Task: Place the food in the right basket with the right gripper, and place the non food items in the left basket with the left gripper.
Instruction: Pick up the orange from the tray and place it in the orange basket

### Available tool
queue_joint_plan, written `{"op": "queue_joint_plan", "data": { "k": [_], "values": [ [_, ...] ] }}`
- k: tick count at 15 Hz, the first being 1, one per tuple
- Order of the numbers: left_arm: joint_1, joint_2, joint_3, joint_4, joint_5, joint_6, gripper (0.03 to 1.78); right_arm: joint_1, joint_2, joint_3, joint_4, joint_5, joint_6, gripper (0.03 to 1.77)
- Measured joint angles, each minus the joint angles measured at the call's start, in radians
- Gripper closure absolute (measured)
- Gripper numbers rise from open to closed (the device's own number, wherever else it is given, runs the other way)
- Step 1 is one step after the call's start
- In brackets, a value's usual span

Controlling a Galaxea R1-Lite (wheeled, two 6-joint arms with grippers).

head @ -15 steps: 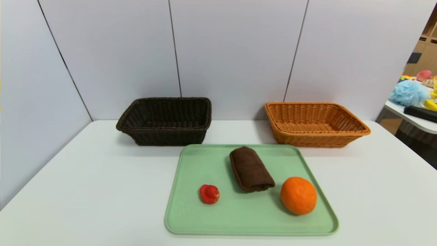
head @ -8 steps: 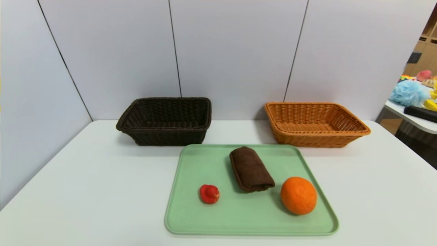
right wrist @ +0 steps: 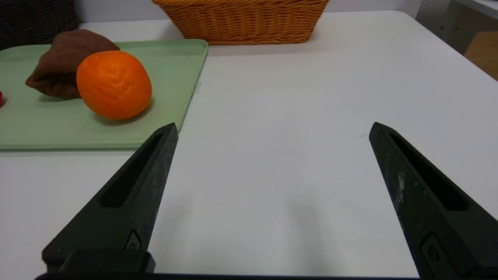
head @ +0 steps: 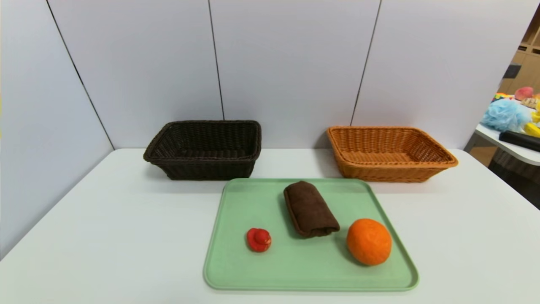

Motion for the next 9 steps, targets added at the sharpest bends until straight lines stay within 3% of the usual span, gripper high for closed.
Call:
{"op": "queue_joint_plan", "data": {
  "k": [6, 9],
  "values": [
    [0.0, 0.006, -0.074, 0.047, -0.055, -0.01, 0.12, 0.001, 0.0, -0.012, 0.013, 0.003, -0.01, 0.1],
    [0.0, 0.044, -0.124, 0.049, -0.059, -0.02, 0.12, 0.001, 0.003, -0.105, 0.056, 0.049, 0.016, 0.1]
  ]
}}
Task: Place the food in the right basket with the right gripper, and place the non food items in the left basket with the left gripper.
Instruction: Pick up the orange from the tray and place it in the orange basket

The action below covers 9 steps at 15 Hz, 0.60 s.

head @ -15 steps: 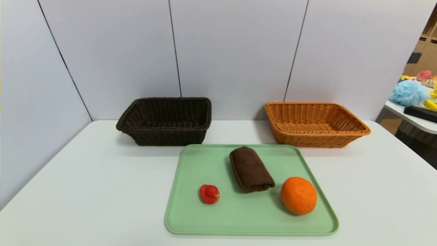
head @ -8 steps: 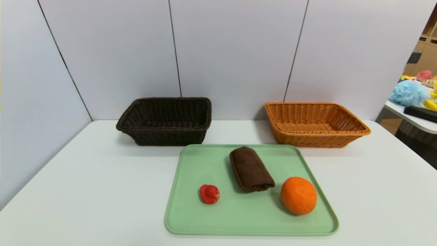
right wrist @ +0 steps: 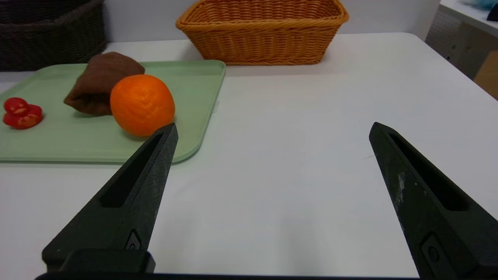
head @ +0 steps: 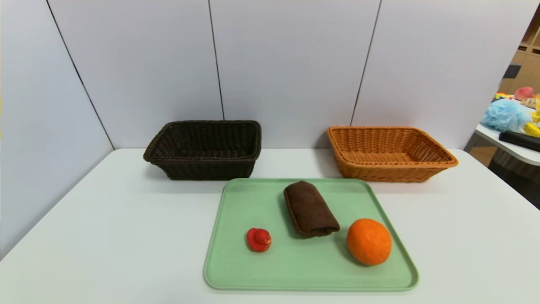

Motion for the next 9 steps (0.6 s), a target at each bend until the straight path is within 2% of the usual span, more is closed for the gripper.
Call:
{"op": "queue_joint_plan", "data": {
  "k": [4, 9],
  "values": [
    [-0.007, 0.137, -0.082, 0.001, -0.002, -0.019, 0.12, 0.002, 0.074, -0.167, 0.147, 0.074, 0.009, 0.1],
    [-0.018, 0.431, -0.248, 0.001, -0.016, -0.046, 0.12, 0.014, 0.326, -0.275, 0.155, 0.083, 0.009, 0.1]
  ]
}}
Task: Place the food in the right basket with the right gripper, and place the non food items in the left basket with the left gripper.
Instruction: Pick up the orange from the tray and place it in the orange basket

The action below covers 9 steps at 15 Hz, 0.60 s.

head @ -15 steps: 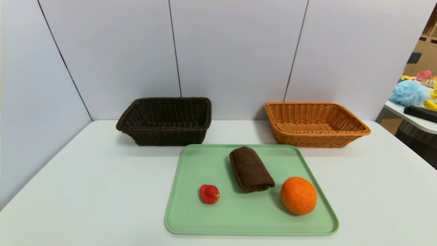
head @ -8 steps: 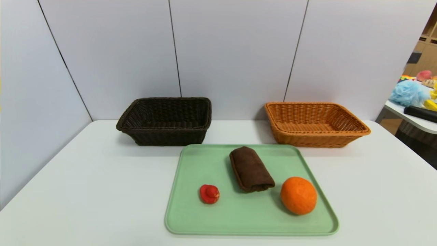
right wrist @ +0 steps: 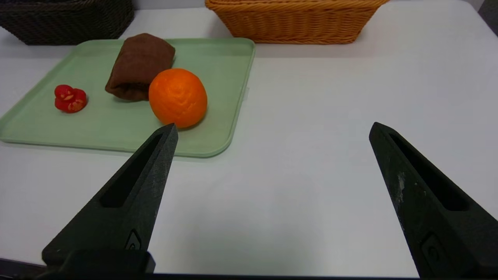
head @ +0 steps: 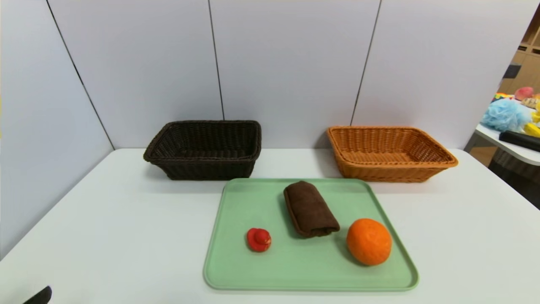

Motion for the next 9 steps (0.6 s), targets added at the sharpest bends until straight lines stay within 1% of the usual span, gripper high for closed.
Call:
{"op": "queue_joint_plan", "data": {
  "k": [5, 7, 9],
  "values": [
    [-0.002, 0.362, -0.208, -0.002, -0.016, -0.016, 0.12, 0.004, 0.331, -0.154, 0.0, 0.03, -0.008, 0.1],
    [-0.002, 0.494, -0.285, -0.005, -0.043, -0.019, 0.12, 0.01, 0.432, -0.197, -0.007, 0.039, -0.009, 0.1],
    [-0.002, 0.616, -0.354, -0.007, -0.092, -0.019, 0.12, 0.026, 0.521, -0.244, -0.008, 0.045, -0.01, 0.1]
  ]
}}
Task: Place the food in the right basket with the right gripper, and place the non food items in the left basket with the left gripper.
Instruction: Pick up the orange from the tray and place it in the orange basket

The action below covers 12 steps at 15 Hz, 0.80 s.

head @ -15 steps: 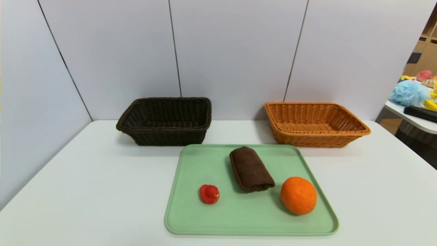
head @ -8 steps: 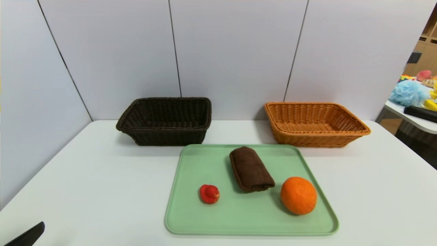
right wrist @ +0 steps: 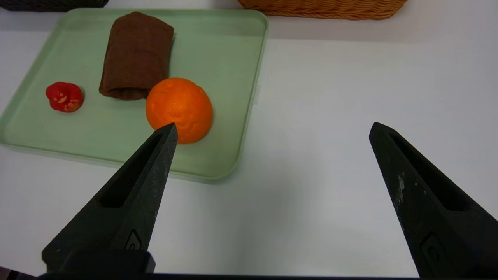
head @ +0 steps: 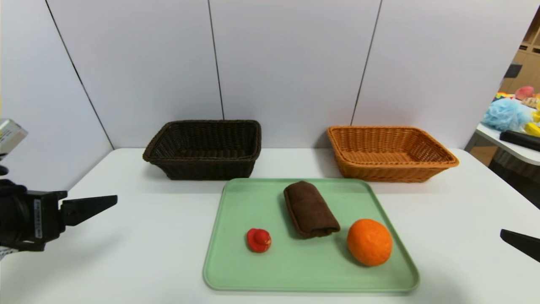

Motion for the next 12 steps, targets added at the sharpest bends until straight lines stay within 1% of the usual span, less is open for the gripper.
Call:
{"op": "queue_joint_plan", "data": {
  "k": [3, 6, 9, 12],
  "values": [
    [-0.002, 0.139, -0.072, -0.019, -0.073, 0.003, 0.12, 0.051, 0.094, -0.05, 0.007, 0.0, -0.002, 0.1],
    [-0.049, 0.194, -0.09, -0.018, -0.116, 0.01, 0.12, 0.146, 0.193, -0.07, 0.004, 0.0, -0.012, 0.1],
    [-0.121, 0.218, -0.088, -0.018, -0.135, 0.021, 0.12, 0.247, 0.295, -0.087, -0.007, -0.001, -0.021, 0.1],
    [-0.165, 0.238, -0.089, -0.022, -0.137, 0.037, 0.12, 0.298, 0.393, -0.144, -0.003, -0.006, -0.021, 0.1]
  ]
}}
